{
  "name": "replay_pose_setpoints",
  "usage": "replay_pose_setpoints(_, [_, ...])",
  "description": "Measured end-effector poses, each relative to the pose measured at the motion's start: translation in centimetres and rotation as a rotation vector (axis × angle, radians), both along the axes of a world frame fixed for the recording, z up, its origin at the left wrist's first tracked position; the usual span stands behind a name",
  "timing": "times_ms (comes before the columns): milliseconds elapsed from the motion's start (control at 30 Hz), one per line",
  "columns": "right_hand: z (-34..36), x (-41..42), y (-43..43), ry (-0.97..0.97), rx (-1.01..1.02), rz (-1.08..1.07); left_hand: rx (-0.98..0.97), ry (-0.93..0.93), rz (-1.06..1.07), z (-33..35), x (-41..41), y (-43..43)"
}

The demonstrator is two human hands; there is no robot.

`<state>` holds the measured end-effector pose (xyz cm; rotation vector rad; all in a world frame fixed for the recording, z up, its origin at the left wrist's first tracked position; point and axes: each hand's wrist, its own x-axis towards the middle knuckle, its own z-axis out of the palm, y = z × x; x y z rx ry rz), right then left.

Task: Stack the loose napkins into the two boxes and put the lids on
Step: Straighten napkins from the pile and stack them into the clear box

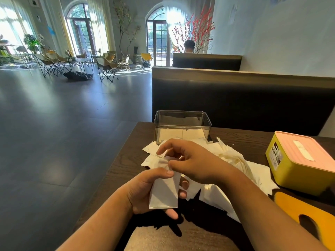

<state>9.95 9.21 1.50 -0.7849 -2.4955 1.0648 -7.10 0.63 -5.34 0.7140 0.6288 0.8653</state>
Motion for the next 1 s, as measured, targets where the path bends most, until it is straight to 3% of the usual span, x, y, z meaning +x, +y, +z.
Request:
replay_pose_setpoints(200, [-0.4, -0.5, 0.3, 0.146, 0.055, -0.197, 0.054, -0.151, 0.15, 0.6, -0.7, 0.4])
replay_pose_setpoints(433, [-1.1, 0.7, 1.6, 0.113, 0.072, -0.387, 0.037, -0.338, 0.717, 1.1, -3.7, 1.0])
replay_pose_setpoints(733, [-0.8, 0.1, 2.8, -0.458, 0.486, -0.321, -0.138, -0.406, 0.847, 0.1, -3.9, 2.0])
replay_pose_setpoints(1000, [0.1, -4.8, 5.5, -0.519, 0.592, -0.256, -0.174, -0.41, 0.866, 0.0, -4.8, 2.6])
